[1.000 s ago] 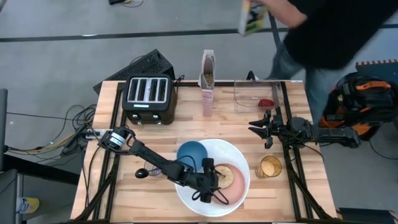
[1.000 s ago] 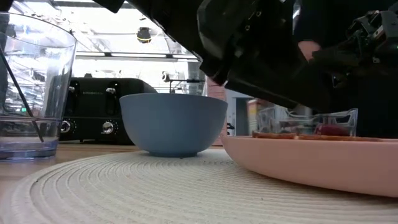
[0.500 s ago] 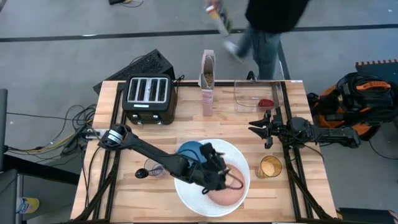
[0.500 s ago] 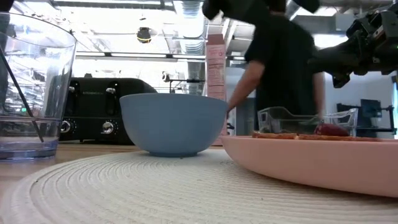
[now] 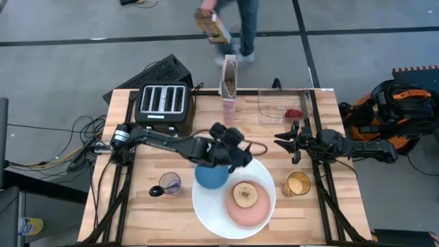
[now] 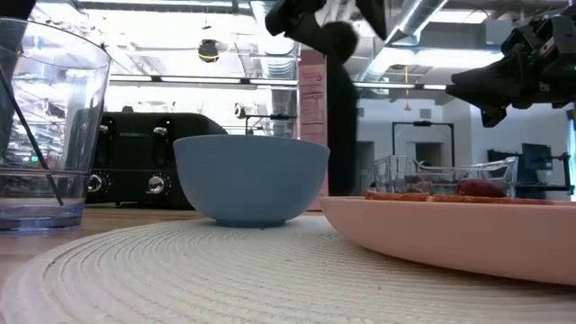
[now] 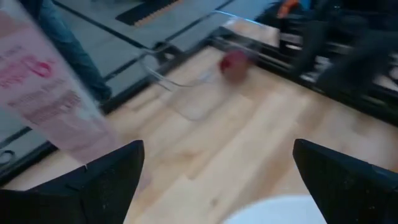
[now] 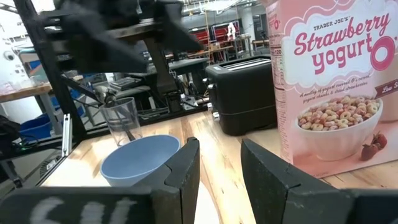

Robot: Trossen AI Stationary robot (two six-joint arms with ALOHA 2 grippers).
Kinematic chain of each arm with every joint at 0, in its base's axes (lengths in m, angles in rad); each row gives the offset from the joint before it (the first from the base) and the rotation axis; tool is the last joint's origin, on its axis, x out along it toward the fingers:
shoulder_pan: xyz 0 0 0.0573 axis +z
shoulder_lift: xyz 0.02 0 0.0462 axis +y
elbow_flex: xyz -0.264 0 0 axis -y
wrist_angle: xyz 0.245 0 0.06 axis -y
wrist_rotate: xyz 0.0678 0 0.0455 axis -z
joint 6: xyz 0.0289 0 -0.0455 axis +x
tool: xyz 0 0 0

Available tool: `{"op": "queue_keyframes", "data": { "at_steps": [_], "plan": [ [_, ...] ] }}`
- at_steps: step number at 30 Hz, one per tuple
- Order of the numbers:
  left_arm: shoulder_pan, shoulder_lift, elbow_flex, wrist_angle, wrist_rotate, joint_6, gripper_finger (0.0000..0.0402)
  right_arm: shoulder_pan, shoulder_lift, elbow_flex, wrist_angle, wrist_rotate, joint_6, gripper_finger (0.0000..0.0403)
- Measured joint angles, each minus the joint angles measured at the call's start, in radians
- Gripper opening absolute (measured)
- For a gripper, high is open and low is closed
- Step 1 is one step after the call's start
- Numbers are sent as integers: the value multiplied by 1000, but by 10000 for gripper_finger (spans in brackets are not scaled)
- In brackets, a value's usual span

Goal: Arrange a breakfast setting
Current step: Pour the cereal from the cereal box into the blue bowl

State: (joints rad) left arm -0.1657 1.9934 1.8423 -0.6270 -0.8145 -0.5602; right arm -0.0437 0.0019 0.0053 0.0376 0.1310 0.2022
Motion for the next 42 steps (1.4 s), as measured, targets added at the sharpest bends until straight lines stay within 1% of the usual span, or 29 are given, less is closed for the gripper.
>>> {"op": "queue_keyframes", "data": {
  "at_steps": [3, 9, 11, 13, 20, 26, 30, 34, 35, 40, 42],
  "plan": [
    [48, 0, 0, -13, -1, -23, 399, 0, 0, 0, 0, 0, 0, 139],
    [134, 0, 0, -66, 7, -157, 400, 0, 0, 0, 0, 0, 0, 139],
    [155, 0, 0, -107, 25, -206, 400, 0, 0, 0, 0, 0, 0, 139],
    [172, 0, -1, -147, 51, -256, 400, 0, 0, 0, 0, 0, 0, 139],
    [197, 2, -73, -152, 68, -347, 400, 0, 0, 0, 0, 0, 0, 139],
    [219, 2, -160, -69, 72, -360, 400, 0, 0, 0, 0, 0, 0, 139],
    [232, 1, -255, 92, 71, -357, 400, 0, 0, 0, 0, 0, 0, 139],
    [257, 2, -355, 317, 85, -286, 400, 0, 0, 0, 0, 0, 0, 139],
    [264, 2, -378, 350, 90, -279, 400, 0, 0, 0, 0, 0, 0, 139],
    [286, 2, -461, 418, 85, -324, 400, 0, 0, 0, 0, 0, 0, 139],
    [291, 2, -488, 453, 85, -320, 400, 0, 0, 0, 0, 0, 0, 139]
  ]
}}
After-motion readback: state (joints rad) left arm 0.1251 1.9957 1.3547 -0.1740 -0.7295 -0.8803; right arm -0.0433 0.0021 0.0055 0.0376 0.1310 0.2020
